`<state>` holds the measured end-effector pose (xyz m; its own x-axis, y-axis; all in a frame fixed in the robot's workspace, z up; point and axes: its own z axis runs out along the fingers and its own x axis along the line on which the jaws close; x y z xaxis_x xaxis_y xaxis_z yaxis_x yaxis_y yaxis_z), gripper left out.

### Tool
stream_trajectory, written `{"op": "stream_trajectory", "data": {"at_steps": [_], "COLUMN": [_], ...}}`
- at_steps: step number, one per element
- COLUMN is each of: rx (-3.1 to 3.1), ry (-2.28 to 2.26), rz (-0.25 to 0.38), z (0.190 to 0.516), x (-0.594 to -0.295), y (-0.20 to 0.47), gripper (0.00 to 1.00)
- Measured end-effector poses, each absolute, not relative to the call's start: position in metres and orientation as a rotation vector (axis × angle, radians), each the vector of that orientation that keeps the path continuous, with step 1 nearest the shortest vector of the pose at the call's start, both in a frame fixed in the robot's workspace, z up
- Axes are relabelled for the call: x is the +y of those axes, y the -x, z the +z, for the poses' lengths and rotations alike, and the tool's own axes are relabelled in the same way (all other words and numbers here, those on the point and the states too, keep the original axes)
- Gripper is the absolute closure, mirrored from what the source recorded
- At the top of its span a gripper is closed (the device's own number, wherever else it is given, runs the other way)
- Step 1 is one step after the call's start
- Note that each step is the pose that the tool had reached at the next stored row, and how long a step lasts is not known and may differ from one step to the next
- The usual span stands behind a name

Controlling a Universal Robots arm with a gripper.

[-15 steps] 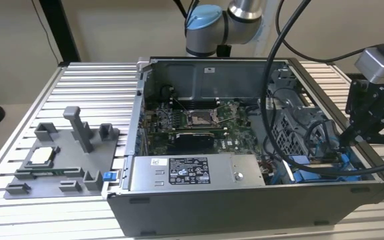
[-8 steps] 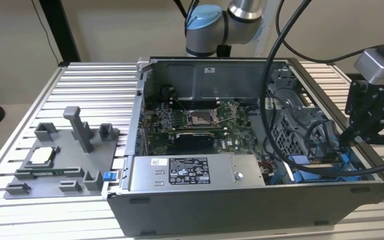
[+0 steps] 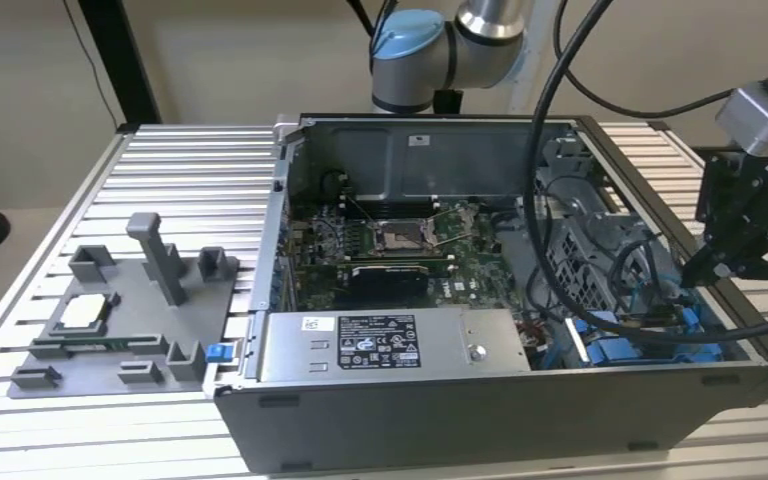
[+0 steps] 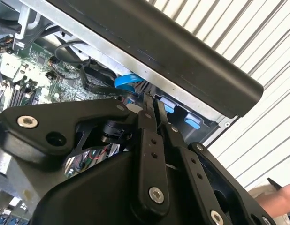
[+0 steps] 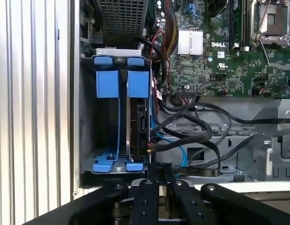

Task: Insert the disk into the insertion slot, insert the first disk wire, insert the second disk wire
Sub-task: 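Insert the second disk wire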

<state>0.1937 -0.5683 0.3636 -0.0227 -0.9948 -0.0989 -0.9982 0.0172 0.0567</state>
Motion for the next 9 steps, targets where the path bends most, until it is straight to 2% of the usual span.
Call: {"op": "stream_trajectory", "data": {"at_steps": [9], "rx": [2.218], "ry": [2.175], "rz": [0.171], "z": [0.381], "x": [-0.568], "y": [-0.179], "gripper": [1.0]}}
